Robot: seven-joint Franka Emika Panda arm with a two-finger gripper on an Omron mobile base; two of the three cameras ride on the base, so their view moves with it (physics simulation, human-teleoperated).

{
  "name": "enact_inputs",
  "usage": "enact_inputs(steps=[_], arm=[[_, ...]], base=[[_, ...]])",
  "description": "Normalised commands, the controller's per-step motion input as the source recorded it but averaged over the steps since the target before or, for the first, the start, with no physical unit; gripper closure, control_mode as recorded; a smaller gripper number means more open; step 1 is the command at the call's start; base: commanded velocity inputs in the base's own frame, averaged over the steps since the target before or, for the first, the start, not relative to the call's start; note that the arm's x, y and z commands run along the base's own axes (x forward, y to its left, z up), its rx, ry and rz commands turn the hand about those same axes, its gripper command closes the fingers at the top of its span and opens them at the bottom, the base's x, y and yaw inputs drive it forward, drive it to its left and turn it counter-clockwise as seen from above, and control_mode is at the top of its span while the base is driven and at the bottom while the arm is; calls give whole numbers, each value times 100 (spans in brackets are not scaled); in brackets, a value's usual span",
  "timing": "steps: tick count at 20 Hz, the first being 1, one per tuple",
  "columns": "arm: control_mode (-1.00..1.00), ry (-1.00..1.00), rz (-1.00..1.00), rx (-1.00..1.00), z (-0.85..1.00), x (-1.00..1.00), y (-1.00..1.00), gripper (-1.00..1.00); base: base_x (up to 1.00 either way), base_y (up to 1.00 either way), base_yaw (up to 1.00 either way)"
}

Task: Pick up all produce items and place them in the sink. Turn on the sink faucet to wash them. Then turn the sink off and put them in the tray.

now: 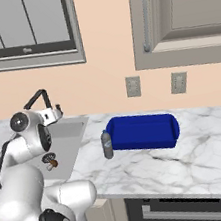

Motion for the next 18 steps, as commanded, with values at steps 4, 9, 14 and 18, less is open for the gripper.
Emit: enact_inputs(steps=[4,9,14,18], arm=[[-100,0,0,2,-4,19,-1,-100],[-100,0,0,5,0,27,0,-100],[-100,0,0,5,0,30,0,-100],[-100,0,0,2,-4,25,0,-100]], base=[[0,0,0],[0,0,0],[0,0,0],[0,0,0]])
